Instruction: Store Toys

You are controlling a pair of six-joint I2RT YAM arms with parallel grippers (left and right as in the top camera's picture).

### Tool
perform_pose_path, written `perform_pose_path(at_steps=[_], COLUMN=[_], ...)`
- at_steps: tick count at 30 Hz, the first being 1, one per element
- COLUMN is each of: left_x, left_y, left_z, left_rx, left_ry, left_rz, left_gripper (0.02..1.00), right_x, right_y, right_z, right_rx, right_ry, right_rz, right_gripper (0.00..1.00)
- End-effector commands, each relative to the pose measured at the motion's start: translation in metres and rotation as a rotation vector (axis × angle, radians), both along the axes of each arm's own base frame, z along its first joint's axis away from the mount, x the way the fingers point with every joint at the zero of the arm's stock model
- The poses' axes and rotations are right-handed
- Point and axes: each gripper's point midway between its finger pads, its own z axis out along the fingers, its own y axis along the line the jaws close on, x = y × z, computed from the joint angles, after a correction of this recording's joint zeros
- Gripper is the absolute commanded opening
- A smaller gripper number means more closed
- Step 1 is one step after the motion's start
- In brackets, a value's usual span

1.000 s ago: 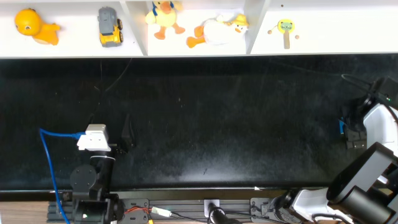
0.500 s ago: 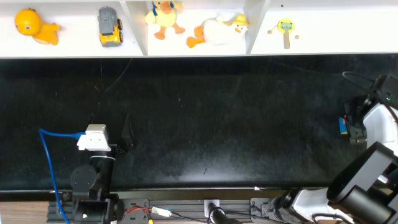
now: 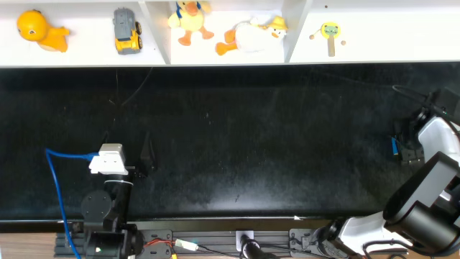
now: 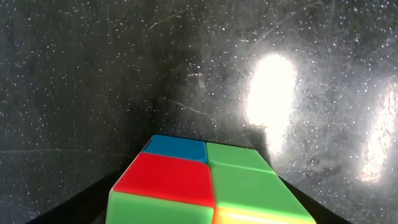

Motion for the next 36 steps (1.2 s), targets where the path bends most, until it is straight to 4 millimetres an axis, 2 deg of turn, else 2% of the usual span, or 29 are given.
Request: perform_pose_path(at_steps=[1, 6, 11, 15, 19, 24, 27, 28, 29, 36], left_x=[0.0, 0.0, 0.0, 0.0, 0.0, 0.0, 0.0, 0.0, 0.0, 0.0], left_y=[-0.003, -0.003, -0.003, -0.003, -0.003, -0.003, -0.003, -0.003, -0.003, -0.003], left_z=[0.0, 0.0, 0.0, 0.0, 0.0, 0.0, 0.0, 0.0, 0.0, 0.0], left_rx=[-0.008, -0.008, -0.008, -0.008, -0.008, -0.008, -0.008, -0.008, -0.008, -0.008], left_ry=[-0.005, -0.005, -0.005, -0.005, -0.005, -0.005, -0.005, -0.005, -0.005, -0.005], left_rz=[-0.013, -0.013, -0.013, -0.013, -0.013, -0.013, -0.013, -0.013, -0.013, -0.013], left_gripper=[0.998, 0.998, 0.998, 0.998, 0.998, 0.998, 0.998, 0.998, 0.998, 0.998], right_x=[-0.002, -0.002, 0.0, 0.008, 0.021, 0.035, 0.043, 0.046, 0.049, 0.043], right_y=[0.0, 0.002, 0.001, -0.004, -0.014, -0.023, -0.022, -0.02, -0.017, -0.002], right_z=[-0.005, -0.004, 0.003, 0.021, 0.049, 0.09, 0.114, 0.12, 0.127, 0.177], right_rx=[0.004, 0.013, 0.017, 0.011, -0.012, -0.046, -0.058, -0.06, -0.062, -0.164], right_ry=[0.023, 0.03, 0.044, 0.054, 0.045, 0.038, 0.026, 0.018, 0.005, -0.081], right_rz=[0.025, 0.047, 0.088, 0.142, 0.198, 0.278, 0.358, 0.399, 0.451, 0.603], right_gripper=[0.693, 0.538, 0.511, 0.478, 0.457, 0.351, 0.229, 0.161, 0.047, 0.047])
